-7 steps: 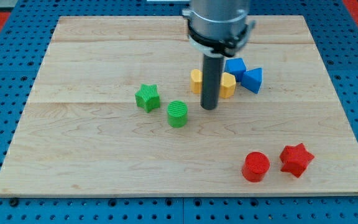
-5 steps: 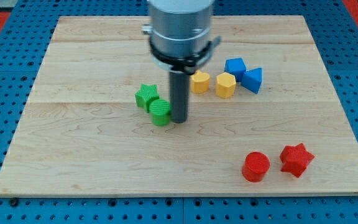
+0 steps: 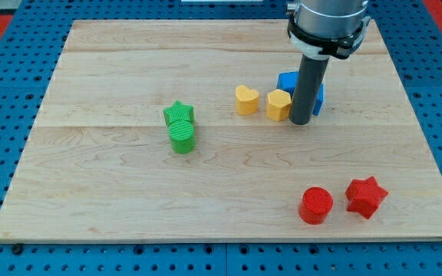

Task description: Push the yellow hexagon towards top center

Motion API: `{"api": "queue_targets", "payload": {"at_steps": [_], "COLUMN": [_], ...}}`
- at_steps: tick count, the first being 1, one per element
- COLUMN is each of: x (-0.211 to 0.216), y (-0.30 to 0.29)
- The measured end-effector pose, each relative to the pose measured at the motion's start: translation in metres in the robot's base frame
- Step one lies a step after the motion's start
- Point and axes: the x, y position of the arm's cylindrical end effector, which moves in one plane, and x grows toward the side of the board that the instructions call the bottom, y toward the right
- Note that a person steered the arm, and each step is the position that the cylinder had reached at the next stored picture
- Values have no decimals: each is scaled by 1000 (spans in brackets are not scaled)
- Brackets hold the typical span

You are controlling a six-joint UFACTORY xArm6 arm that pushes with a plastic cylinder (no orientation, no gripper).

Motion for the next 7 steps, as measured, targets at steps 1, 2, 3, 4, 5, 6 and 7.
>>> {"api": "queue_targets", "payload": {"at_steps": [1, 2, 3, 4, 5, 6, 7], "x": [-12, -26, -42, -59, -56, -45, -66], "y": [-22, -54, -86, -96, -94, -80, -69]}}
